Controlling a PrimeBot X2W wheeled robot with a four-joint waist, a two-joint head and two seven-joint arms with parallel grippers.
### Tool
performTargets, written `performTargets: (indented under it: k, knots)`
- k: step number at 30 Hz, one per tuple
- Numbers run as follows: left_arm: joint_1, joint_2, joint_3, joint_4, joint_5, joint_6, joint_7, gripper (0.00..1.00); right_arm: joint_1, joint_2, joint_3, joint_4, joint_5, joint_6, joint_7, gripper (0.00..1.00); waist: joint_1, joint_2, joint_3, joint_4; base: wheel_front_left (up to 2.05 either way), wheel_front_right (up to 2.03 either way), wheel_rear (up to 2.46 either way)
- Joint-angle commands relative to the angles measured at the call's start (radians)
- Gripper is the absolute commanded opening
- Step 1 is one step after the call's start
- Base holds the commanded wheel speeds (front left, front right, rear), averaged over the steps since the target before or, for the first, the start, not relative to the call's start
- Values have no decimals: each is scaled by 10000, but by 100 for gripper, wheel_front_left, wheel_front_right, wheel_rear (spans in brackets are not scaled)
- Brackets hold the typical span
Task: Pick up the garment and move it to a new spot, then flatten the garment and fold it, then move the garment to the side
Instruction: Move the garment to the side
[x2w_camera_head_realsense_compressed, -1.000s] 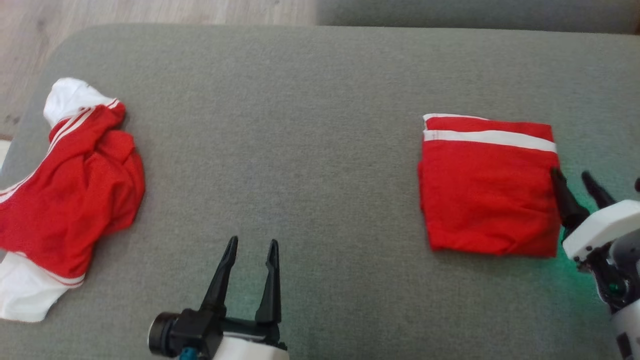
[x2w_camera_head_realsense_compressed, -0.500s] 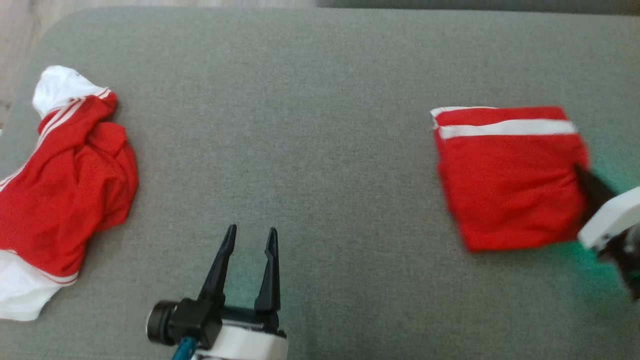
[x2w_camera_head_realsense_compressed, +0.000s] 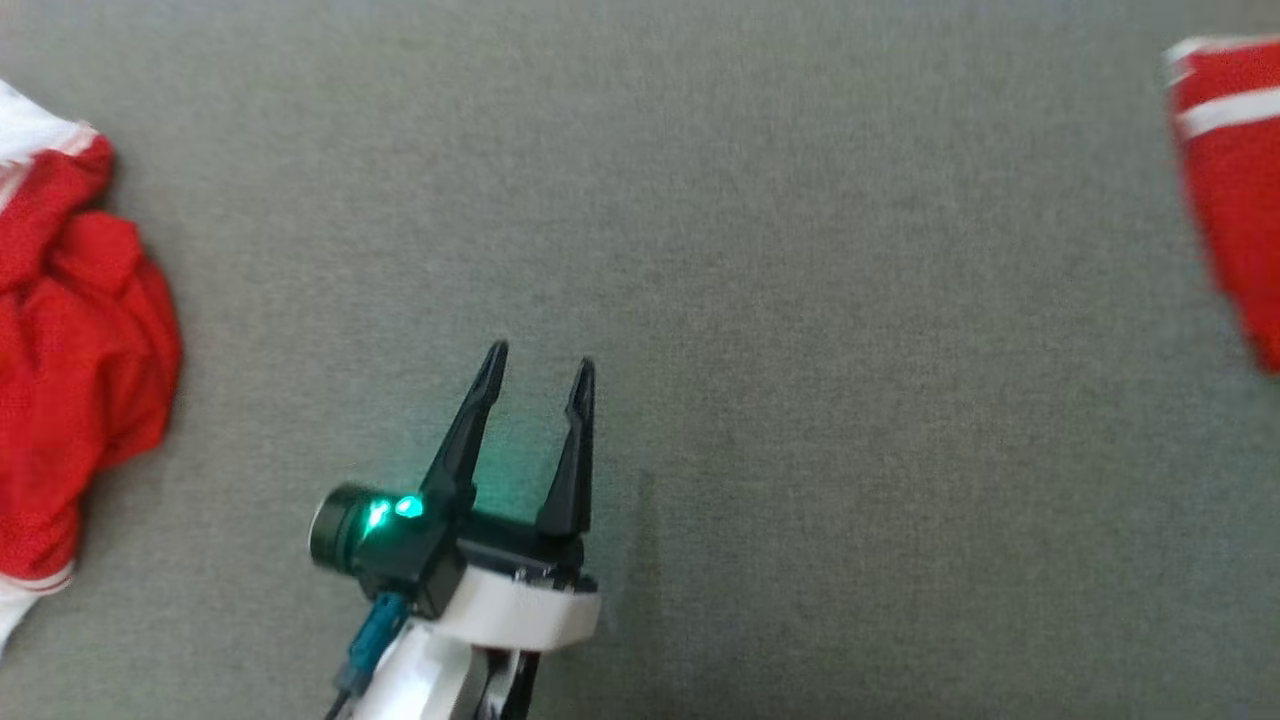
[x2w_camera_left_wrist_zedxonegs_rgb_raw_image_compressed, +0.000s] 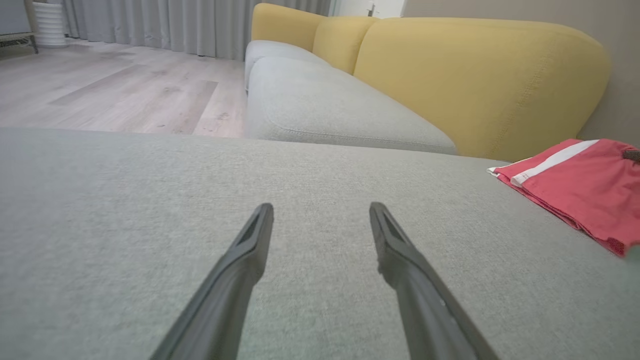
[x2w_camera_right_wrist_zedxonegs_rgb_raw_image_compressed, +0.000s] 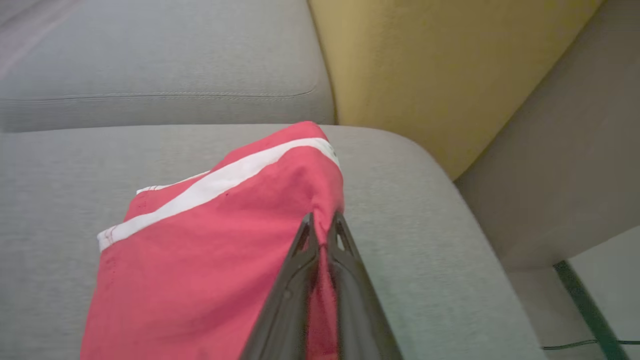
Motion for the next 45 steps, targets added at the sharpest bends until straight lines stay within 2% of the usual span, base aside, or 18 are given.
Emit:
performTargets:
  k: [1, 6, 7, 8, 12, 17, 27, 28, 29, 32, 37, 41, 45]
  knots:
    - [-259, -17, 194, -341, 89, -15, -80, 100, -62, -710, -216, -283, -191, -7, -2, 0, -2, 0, 534, -170, 0, 0, 0]
    - [-665, -17, 156, -371, 189, -82, -80, 100, -240, -1249, -1255, -281, -728, -7, 18, 0, -2, 0, 1072, -292, 0, 0, 0]
    - [-729, -17, 152, -357, 204, -100, -80, 100, -272, -1285, -1449, -258, -928, -7, -84, 42, -2, 0, 1122, -311, 0, 0, 0]
    - [-787, -17, 144, -334, 213, -121, -80, 100, -333, -1281, -1692, -207, -1177, -7, -246, 100, -2, 0, 1146, -323, 0, 0, 0]
    - [-906, -17, 127, -206, 219, -175, -80, 100, -454, -933, -2028, -179, -1901, -7, -666, 100, -2, 0, 1017, -355, 0, 0, 0]
    - [-808, -17, 205, -52, 230, -131, -80, 100, -383, 326, -1735, -476, -2770, -7, -1289, 100, -2, 0, 288, -353, 0, 0, 0]
    - [314, -17, 613, 312, 193, 80, -80, 100, 1180, 3338, 566, -933, -2706, -7, -2394, 100, -2, 0, -2126, -137, 0, 0, 0]
    - [468, -17, 652, 347, 176, 96, -80, 100, 1366, 3571, 726, -929, -2667, -7, -2629, 100, -2, 0, -2397, -115, 0, 0, 0]
    - [779, -17, 738, 381, 161, 151, -80, 100, 1722, 4085, 952, -932, -2479, -7, -3185, 100, -2, 0, -2836, -81, 0, 0, 0]
    - [1244, -17, 898, 409, 97, 275, -80, 100, 2260, 4772, 1484, -981, -2210, -7, -3917, 100, -2, 0, -3499, -85, 0, 0, 0]
    - [1919, -17, 1234, 171, -105, 573, -80, 100, 3189, 5558, 2034, -1664, -2170, -7, -4360, 100, -2, 0, -4260, -79, 0, 0, 0]
    - [2288, -17, 1518, -184, -40, 744, -80, 100, 4175, 6090, 1836, -3166, -2491, -7, -4374, 100, -2, 0, -4584, -48, 0, 0, 0]
    - [2806, -17, 1854, -539, 211, 830, -80, 100, 5261, 6476, 1447, -4079, -2626, -7, -4376, 100, -2, 0, -4889, -67, 0, 0, 0]
